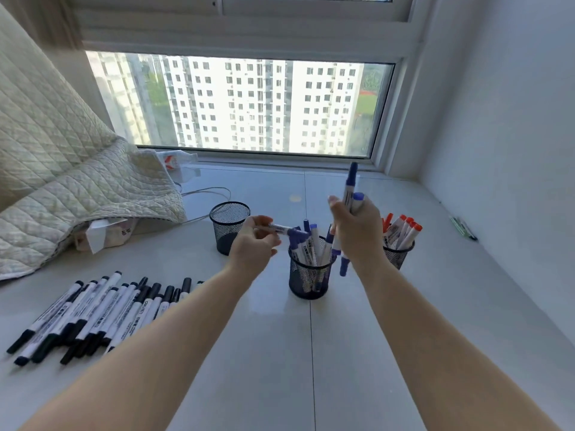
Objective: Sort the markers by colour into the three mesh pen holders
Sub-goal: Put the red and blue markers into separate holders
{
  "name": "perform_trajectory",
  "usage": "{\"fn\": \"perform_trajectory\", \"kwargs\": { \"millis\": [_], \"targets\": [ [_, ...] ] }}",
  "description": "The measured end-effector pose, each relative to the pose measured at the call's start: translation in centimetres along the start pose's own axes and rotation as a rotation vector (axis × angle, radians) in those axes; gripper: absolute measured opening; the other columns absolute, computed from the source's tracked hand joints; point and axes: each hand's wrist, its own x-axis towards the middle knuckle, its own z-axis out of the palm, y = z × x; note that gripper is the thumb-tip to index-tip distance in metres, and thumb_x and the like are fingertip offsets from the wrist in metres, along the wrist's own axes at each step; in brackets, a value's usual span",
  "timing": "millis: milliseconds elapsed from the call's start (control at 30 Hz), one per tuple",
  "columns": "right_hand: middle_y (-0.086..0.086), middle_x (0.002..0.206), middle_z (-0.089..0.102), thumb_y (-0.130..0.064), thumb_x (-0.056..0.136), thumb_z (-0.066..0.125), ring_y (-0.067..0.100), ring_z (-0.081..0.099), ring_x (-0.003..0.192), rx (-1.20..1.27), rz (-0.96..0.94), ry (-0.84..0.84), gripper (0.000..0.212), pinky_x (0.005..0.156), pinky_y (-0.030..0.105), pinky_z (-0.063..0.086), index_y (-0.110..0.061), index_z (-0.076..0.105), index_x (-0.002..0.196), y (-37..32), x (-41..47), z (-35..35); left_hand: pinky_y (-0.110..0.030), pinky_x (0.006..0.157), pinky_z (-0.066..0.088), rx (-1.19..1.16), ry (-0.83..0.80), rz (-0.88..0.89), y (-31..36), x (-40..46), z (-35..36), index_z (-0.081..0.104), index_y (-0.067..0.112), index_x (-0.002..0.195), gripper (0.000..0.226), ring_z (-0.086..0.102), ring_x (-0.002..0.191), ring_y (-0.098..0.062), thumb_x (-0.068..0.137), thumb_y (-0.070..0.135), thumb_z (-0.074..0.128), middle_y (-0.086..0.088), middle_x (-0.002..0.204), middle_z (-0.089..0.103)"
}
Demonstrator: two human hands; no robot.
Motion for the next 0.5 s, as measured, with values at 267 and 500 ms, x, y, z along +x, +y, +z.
{"fn": "perform_trajectory", "kwargs": {
  "millis": [267,500],
  "targets": [
    [-0.001,0.056,0.050,-0.025,0.091,0.054,-0.001,0.048,0.038,0.237,0.051,0.219,0.025,0.046,0.017,0.045,-0.020,0.040,0.071,1.7,2.7,1.9,-0.012,0.066,0.047,0.313,0.111,0.229,-0.6,1.4,2.6,0.048,0.026,0.095,0.026,0.061,0.074,-0.009,0.080,0.018,0.068,0.010,0.079,0.059],
    [-0.007,0.058,0.054,-0.026,0.094,0.050,-0.004,0.052,0.045,0.211,0.092,0.192,0.017,0.054,0.014,0.042,-0.016,0.046,0.080,4.8,2.1,3.5,-0.004,0.053,0.039,0.331,0.158,0.226,-1.3,2.0,3.3,0.052,0.032,0.092,0.026,0.056,0.077,-0.001,0.081,0.008,0.051,0.009,0.084,0.059]
  ]
}}
